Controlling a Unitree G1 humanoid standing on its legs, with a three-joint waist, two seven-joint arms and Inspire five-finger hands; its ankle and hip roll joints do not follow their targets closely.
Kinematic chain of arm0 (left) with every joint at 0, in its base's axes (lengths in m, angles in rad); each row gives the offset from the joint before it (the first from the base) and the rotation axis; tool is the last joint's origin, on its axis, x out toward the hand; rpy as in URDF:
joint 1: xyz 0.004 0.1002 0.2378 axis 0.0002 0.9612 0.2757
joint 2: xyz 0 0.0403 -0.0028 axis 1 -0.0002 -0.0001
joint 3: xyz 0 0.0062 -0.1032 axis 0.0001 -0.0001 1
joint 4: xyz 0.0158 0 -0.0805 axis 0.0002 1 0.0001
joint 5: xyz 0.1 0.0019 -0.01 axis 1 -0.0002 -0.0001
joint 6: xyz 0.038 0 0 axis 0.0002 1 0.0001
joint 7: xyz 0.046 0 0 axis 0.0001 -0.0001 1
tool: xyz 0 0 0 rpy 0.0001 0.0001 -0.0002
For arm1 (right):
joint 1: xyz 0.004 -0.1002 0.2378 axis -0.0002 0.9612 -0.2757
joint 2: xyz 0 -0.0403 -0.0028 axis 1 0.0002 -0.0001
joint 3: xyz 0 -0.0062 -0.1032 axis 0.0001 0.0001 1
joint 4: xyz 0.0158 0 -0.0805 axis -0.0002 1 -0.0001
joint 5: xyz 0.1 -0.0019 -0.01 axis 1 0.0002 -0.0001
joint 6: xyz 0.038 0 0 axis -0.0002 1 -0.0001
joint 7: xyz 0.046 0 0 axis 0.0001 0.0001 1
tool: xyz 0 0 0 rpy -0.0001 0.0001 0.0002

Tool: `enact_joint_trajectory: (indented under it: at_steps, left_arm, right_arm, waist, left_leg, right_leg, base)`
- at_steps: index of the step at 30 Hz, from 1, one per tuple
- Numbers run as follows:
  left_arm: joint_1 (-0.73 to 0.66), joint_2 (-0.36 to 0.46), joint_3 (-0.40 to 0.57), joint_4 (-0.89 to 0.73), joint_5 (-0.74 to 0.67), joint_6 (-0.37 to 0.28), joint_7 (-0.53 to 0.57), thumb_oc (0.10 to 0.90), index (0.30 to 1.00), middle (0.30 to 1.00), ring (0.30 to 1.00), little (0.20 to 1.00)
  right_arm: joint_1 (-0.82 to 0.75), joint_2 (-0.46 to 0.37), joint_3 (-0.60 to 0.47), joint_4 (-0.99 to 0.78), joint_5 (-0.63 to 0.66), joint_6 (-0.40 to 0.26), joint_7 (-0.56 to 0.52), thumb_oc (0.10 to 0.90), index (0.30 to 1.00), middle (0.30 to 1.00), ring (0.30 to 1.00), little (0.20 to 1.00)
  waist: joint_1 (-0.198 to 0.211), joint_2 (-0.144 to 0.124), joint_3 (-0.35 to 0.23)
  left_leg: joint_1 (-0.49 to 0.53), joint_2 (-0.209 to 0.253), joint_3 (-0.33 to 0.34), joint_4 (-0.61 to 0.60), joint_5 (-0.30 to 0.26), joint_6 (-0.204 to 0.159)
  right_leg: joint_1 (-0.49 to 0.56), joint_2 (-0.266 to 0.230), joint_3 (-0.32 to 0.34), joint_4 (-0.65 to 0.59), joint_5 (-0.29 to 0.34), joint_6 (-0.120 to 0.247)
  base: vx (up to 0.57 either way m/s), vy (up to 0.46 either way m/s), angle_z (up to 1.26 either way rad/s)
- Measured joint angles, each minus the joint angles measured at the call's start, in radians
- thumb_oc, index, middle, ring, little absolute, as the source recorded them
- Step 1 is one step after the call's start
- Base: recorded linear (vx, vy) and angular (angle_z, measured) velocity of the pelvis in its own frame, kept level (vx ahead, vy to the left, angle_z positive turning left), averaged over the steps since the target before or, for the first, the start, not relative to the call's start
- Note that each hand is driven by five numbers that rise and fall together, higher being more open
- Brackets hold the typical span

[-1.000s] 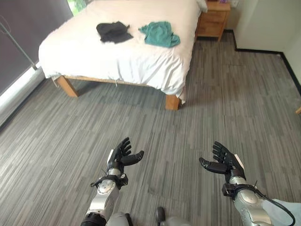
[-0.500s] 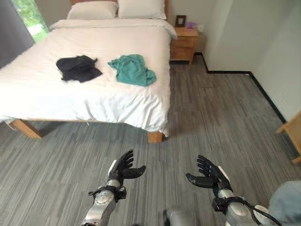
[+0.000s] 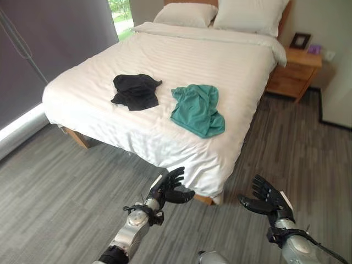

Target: Pick up bed clothes into laundry basket.

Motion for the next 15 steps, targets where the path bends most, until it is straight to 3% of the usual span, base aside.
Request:
enact_joint_trajectory:
  at_steps: [4,7,9,10,11,12,14,15]
  left_arm:
    - [0.064,0.041,-0.02,-0.024,-0.062,0.03,-0.079,0.8,0.9,0.9,0.9,0.9]
    - [0.083,0.053,-0.015,-0.03,-0.081,0.035,-0.095,0.8,0.9,0.9,0.9,0.9]
    - [0.086,0.061,-0.014,-0.032,-0.098,0.035,-0.099,0.8,0.9,0.9,0.9,0.9]
    - [0.12,0.067,0.005,-0.032,-0.101,0.037,-0.111,0.8,0.9,0.9,0.9,0.9]
    - [0.124,0.057,0.012,-0.034,-0.09,0.035,-0.086,0.8,0.9,0.9,0.9,0.9]
    - [0.147,-0.016,0.099,-0.025,-0.047,0.029,0.046,0.8,0.9,0.9,0.9,0.9]
    - [0.128,-0.089,0.243,-0.008,-0.047,0.01,0.202,0.8,0.9,0.9,0.9,0.9]
    - [0.124,-0.088,0.258,-0.008,-0.046,0.006,0.214,0.8,0.9,0.9,0.9,0.9]
  right_arm:
    - [-0.018,-0.01,-0.01,0.0,0.012,-0.001,0.002,0.8,0.9,0.9,0.9,0.9]
    - [0.033,-0.01,-0.01,0.0,0.012,0.004,0.019,0.8,0.9,0.9,0.9,0.9]
    - [0.071,-0.004,-0.006,0.0,0.012,0.008,0.02,0.8,0.9,0.9,0.9,0.9]
    - [0.093,0.008,-0.004,0.0,0.011,0.011,0.021,0.8,0.9,0.9,0.9,0.9]
    - [0.089,0.006,0.003,-0.001,0.01,0.011,0.009,0.8,0.9,0.9,0.9,0.9]
    - [0.063,0.005,0.035,-0.001,0.007,0.024,-0.067,0.8,0.9,0.9,0.9,0.9]
    - [0.025,0.028,0.052,-0.001,0.009,0.028,-0.113,0.8,0.9,0.9,0.9,0.9]
    - [0.023,0.035,0.051,-0.001,0.011,0.028,-0.117,0.8,0.9,0.9,0.9,0.9]
  waist:
    - [0.005,0.076,0.006]
    - [0.004,0.097,0.005]
    - [0.005,0.098,0.005]
    - [-0.017,0.087,0.012]
    - [-0.012,0.081,0.013]
    - [0.004,0.08,0.006]
    - [0.022,0.064,-0.001]
    - [0.022,0.058,-0.003]
  left_leg:
    - [-0.012,0.022,0.001,-0.04,-0.001,-0.001]
    - [-0.007,0.022,0.006,-0.065,-0.001,-0.001]
    - [0.0,0.021,0.016,-0.076,-0.006,-0.001]
    - [0.025,-0.014,0.039,-0.089,-0.022,0.003]
    - [0.023,-0.007,0.057,-0.091,-0.022,0.002]
    - [0.025,0.01,0.098,-0.112,-0.023,0.003]
    - [0.017,0.038,0.11,-0.116,-0.023,0.004]
    - [0.014,0.041,0.11,-0.116,-0.023,0.004]
  right_leg:
    - [-0.045,0.03,0.018,0.003,-0.005,0.004]
    - [-0.058,0.036,0.027,0.004,-0.006,0.004]
    - [-0.06,0.035,0.033,0.006,-0.006,0.004]
    - [-0.072,0.005,0.07,0.042,-0.019,0.034]
    - [-0.073,0.002,0.058,0.039,-0.016,0.034]
    - [-0.074,-0.005,0.023,-0.002,0.014,0.035]
    - [-0.05,-0.008,-0.04,-0.078,0.068,0.031]
    - [-0.048,-0.006,-0.045,-0.086,0.07,0.031]
  base:
    - [0.01,-0.034,-0.13]
    - [0.03,-0.011,-0.09]
    - [0.02,-0.003,-0.1]
    - [0.01,0.003,-0.07]
    - [0.01,0.009,-0.31]
    - [0.0,0.01,-0.43]
    - [0.0,0.006,-0.22]
    - [0.0,0.0,0.32]
